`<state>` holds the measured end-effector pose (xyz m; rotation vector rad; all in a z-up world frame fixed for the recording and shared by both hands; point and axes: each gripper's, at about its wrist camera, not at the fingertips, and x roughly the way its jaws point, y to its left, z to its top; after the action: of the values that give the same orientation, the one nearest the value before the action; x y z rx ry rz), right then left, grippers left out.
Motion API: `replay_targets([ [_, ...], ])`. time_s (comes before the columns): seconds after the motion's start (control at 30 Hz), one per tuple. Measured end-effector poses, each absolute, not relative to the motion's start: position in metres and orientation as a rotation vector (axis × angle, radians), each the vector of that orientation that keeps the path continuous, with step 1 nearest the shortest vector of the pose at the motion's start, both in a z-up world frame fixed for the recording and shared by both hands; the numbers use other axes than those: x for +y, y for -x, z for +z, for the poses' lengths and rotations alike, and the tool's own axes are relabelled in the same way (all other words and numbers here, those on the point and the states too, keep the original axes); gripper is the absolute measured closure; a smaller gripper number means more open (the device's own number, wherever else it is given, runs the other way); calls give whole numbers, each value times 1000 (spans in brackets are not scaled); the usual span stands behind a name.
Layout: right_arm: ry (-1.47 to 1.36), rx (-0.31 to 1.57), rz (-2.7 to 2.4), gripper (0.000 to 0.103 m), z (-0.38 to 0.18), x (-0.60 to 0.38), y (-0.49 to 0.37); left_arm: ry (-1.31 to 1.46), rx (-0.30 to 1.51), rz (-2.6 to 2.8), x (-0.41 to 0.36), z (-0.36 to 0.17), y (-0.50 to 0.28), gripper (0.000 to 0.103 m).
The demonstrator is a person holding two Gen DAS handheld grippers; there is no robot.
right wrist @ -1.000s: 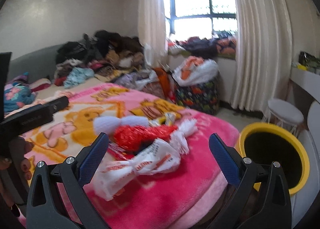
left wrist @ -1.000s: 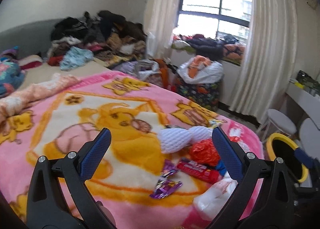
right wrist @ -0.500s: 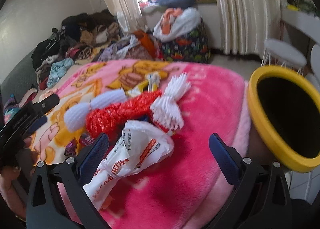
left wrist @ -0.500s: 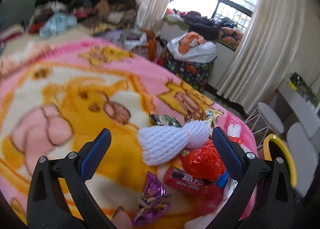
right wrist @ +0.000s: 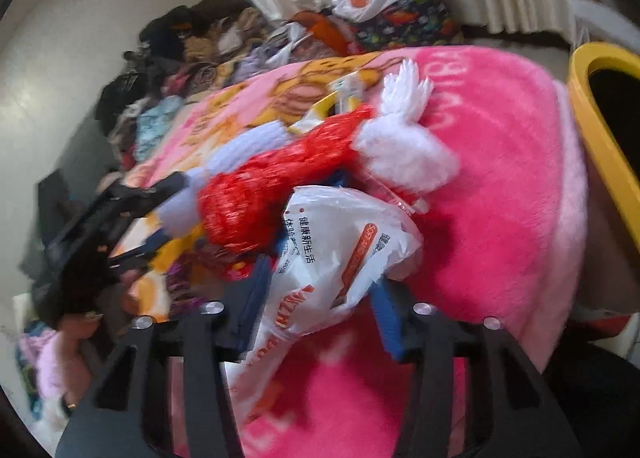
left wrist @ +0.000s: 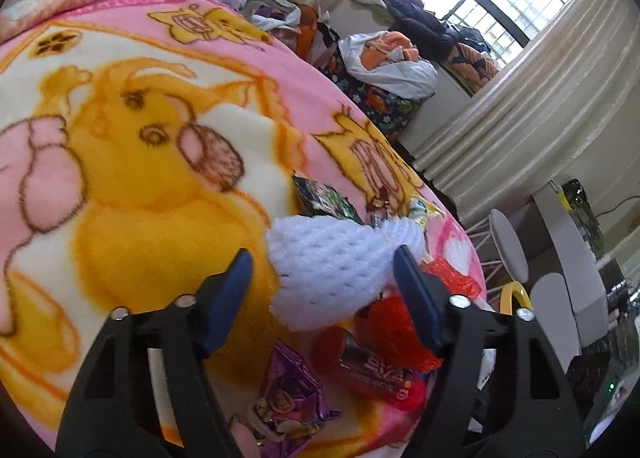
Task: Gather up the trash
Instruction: 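Grasp the white plastic bag with the right tool while the left tool grasps the white foam net, then carry the white bag in the right tool over the yellow bin while the left tool carries the foam net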
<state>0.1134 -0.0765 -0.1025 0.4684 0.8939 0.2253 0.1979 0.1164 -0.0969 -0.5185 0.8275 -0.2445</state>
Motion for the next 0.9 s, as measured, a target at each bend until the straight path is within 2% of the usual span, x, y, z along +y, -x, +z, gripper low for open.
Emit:
replay_targets([
  [0.03, -471, 891, 229, 61, -100, -77, -110, 517, 826, -250, 115, -97, -197, 55],
  [0.1, -479, 879, 245, 63, -96, -80, -104, 514, 821, -254, 113, -94, -194, 62],
  [0.2, -501, 877, 260, 64, -94, -87, -95, 499, 803, -261, 109, -85, -190, 79],
  [0.3, -518, 867, 278, 65, -89, -95, -86, 476, 767, -268, 106, -75, -183, 90],
  [0.9, -340, 645, 289, 66, -21, -109, -50, 390, 561, -382, 69, 7, -140, 94],
])
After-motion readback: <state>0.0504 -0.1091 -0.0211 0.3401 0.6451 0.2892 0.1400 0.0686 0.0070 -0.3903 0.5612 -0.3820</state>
